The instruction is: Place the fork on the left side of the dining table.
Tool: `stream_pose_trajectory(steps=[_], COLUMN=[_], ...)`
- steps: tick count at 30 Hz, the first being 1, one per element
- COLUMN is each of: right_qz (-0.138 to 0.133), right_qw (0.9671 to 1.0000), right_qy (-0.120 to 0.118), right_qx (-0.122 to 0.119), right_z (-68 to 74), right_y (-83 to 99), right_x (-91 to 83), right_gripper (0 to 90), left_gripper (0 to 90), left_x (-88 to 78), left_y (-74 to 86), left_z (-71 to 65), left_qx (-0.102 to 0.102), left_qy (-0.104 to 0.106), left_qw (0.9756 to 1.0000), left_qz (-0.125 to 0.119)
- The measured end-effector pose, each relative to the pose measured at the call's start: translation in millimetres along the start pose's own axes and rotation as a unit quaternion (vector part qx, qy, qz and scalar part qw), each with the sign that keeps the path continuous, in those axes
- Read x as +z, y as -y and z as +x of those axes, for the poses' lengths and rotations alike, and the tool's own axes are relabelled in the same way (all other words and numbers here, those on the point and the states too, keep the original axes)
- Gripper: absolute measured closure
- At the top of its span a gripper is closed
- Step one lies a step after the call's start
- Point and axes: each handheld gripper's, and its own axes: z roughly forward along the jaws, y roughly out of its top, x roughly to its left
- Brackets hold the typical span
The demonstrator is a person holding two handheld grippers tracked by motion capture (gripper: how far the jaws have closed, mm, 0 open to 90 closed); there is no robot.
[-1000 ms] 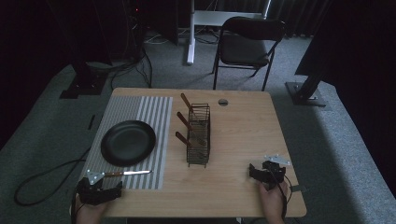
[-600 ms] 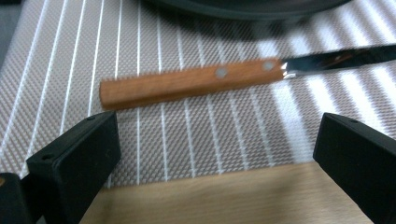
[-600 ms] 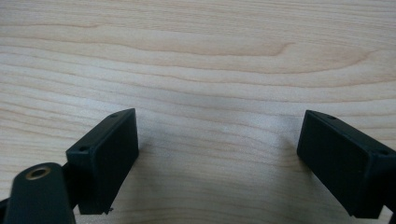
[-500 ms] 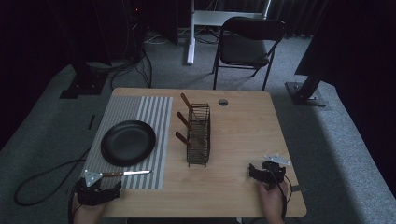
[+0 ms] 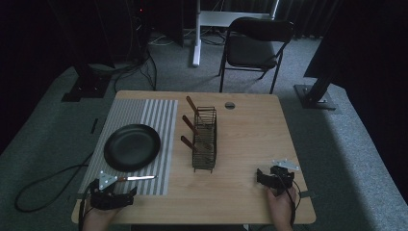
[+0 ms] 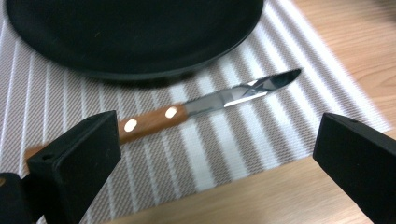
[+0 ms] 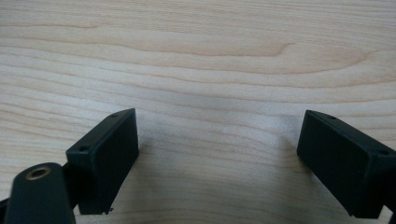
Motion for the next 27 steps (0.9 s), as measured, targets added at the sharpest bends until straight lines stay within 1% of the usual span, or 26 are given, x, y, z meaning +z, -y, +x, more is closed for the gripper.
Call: stream_pose_trajectory(steps=[2, 3, 4, 5, 6, 9, 11, 12, 14, 15, 16, 18, 19, 20, 22, 25, 27], right_qz=[0.000, 0.000, 0.000, 0.000, 0.000, 0.000, 0.000, 0.000, 0.000, 0.000, 0.000, 0.000, 0.000, 0.000, 0.000, -0.001, -0.001], right_qw=[1.0000, 1.0000, 1.0000, 1.0000, 1.0000, 1.0000, 1.0000, 1.0000, 1.0000, 1.0000, 1.0000, 1.0000, 1.0000, 1.0000, 1.0000, 1.0000, 1.0000], right_qy=[0.000, 0.000, 0.000, 0.000, 0.000, 0.000, 0.000, 0.000, 0.000, 0.000, 0.000, 0.000, 0.000, 0.000, 0.000, 0.000, 0.000], right_qx=[0.000, 0.000, 0.000, 0.000, 0.000, 0.000, -0.001, 0.000, 0.000, 0.000, -0.001, -0.001, -0.001, -0.001, -0.001, -0.001, -0.001], right_z=[0.0, 0.0, 0.1, 0.1, 0.1, 0.0, -0.1, 0.0, 0.0, 0.0, -0.1, -0.1, -0.1, -0.1, -0.1, -0.1, -0.1], right_y=[0.0, 0.0, 0.0, 0.0, 0.0, 0.0, 0.0, 0.0, 0.0, 0.0, 0.0, 0.0, 0.0, 0.0, 0.1, 0.1, 0.1], right_x=[0.0, 0.0, 0.0, 0.0, 0.0, 0.0, 0.0, 0.0, 0.0, 0.0, 0.1, 0.0, 0.0, 0.0, 0.0, 0.1, 0.1], right_gripper=[12.2, 12.2, 12.2, 12.2, 12.2, 12.2, 12.2, 12.2, 12.2, 12.2, 12.2, 12.2, 12.2, 12.2, 12.2, 12.2, 12.3], left_gripper=[1.0, 1.0, 1.0, 1.0, 1.0, 1.0, 1.0, 1.0, 1.0, 1.1, 1.1, 1.1, 1.1, 1.1, 1.1, 1.1, 1.1], left_x=[-0.9, -0.9, -1.9, -2.4, -2.5, -0.5, 1.4, 2.3, 3.0, 3.0, 3.4, 4.0, 4.0, 4.7, 5.6, 7.4, 8.1], left_y=[-6.7, -6.7, -15.1, -18.6, -21.9, -30.2, -34.6, -36.8, -41.3, -41.3, -45.9, -49.8, -51.9, -54.0, -57.4, -62.7, -67.4], left_z=[-3.5, -3.5, -9.6, -12.0, -14.8, -21.4, -25.7, -27.5, -31.7, -31.7, -35.8, -39.6, -41.8, -43.8, -47.7, -52.6, -55.5], left_qx=[0.004, 0.004, 0.011, 0.011, 0.014, 0.024, 0.034, 0.036, 0.041, 0.041, 0.046, 0.049, 0.052, 0.055, 0.056, 0.061, 0.061], left_qy=[0.010, 0.010, 0.015, 0.021, 0.022, 0.034, 0.033, 0.039, 0.039, 0.039, 0.043, 0.051, 0.050, 0.054, 0.058, 0.065, 0.069], left_qw=[0.9999, 0.9999, 0.9998, 0.9996, 0.9996, 0.9991, 0.9988, 0.9985, 0.9984, 0.9984, 0.9980, 0.9974, 0.9973, 0.9970, 0.9965, 0.9957, 0.9953], left_qz=[-0.001, -0.001, -0.008, -0.011, -0.013, -0.012, -0.010, -0.008, -0.008, -0.008, -0.010, -0.012, -0.014, -0.014, -0.021, -0.024, -0.030])
